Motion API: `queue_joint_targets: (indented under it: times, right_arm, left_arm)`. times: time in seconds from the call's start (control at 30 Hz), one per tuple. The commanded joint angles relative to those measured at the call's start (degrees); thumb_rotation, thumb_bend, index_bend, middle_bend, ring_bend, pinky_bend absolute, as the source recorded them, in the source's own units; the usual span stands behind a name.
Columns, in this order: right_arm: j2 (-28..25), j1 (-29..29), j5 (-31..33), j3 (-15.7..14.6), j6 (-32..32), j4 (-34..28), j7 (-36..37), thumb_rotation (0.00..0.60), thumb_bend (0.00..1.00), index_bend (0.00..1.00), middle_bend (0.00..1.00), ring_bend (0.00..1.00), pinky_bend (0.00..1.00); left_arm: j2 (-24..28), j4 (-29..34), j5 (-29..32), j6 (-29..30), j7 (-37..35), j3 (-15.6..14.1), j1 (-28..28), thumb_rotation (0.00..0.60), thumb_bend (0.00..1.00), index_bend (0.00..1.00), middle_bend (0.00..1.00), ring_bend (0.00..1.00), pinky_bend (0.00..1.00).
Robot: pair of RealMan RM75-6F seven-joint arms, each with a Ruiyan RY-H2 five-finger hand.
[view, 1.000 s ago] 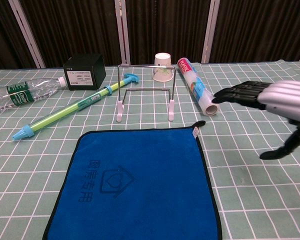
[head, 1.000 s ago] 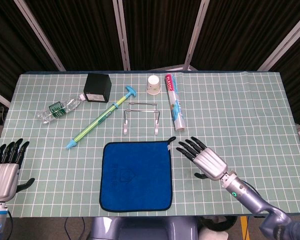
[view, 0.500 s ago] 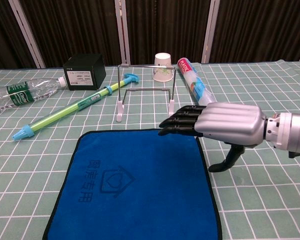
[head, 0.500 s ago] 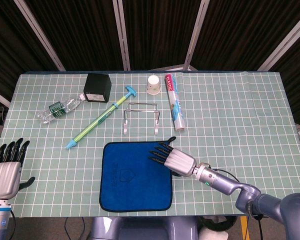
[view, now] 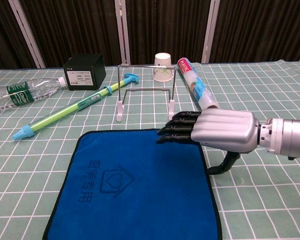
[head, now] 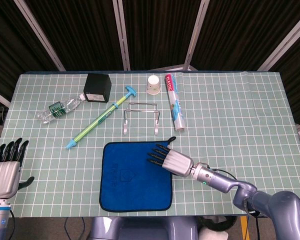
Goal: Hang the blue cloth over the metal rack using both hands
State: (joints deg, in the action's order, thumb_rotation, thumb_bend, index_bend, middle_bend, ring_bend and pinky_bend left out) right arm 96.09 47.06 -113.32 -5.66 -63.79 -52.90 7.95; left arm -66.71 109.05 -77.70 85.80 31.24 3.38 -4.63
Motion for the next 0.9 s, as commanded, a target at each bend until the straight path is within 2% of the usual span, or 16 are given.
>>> queue_joint_targets:
  times: [0.03, 0.4, 0.67, 0.9]
  right_arm:
    - [0.28, 0.20, 0.12, -0.57, -0.32, 0.55, -0.50, 0.600, 0.13, 0.03, 0.03, 0.00, 0.00]
    - [0.59, 0.35, 1.17, -2.54, -0.93, 1.29, -0.51, 0.600, 0.13, 0.04, 0.03, 0.00, 0.00]
    - [1.96, 0.43, 2.17, -2.64, -1.86, 1.88, 0.37, 0.600, 0.13, 0.05, 0.04, 0.00, 0.00]
    - [2.83, 0.63, 3.03, -2.56, -2.72, 2.41, 1.79, 0.600, 0.21, 0.08, 0.05, 0.00, 0.00]
  left_arm:
    - [-0.25, -0.19, -0.11, 0.52, 0.63, 0.05, 0.03, 0.600, 0.00, 0.00, 0.00, 0.00, 0.00]
    - [-0.43, -0.23, 0.01, 0.65, 1.02, -0.21, -0.12, 0.600, 0.00, 0.00, 0.00, 0.00, 0.00]
    - [-0.46, -0.16, 0.09, 0.60, 0.86, -0.32, -0.23, 0.600, 0.00, 0.00, 0.00, 0.00, 0.00]
    - [-0.43, -0.22, 0.19, 0.54, 0.75, -0.39, -0.33, 0.600, 0.00, 0.00, 0.00, 0.00, 0.00]
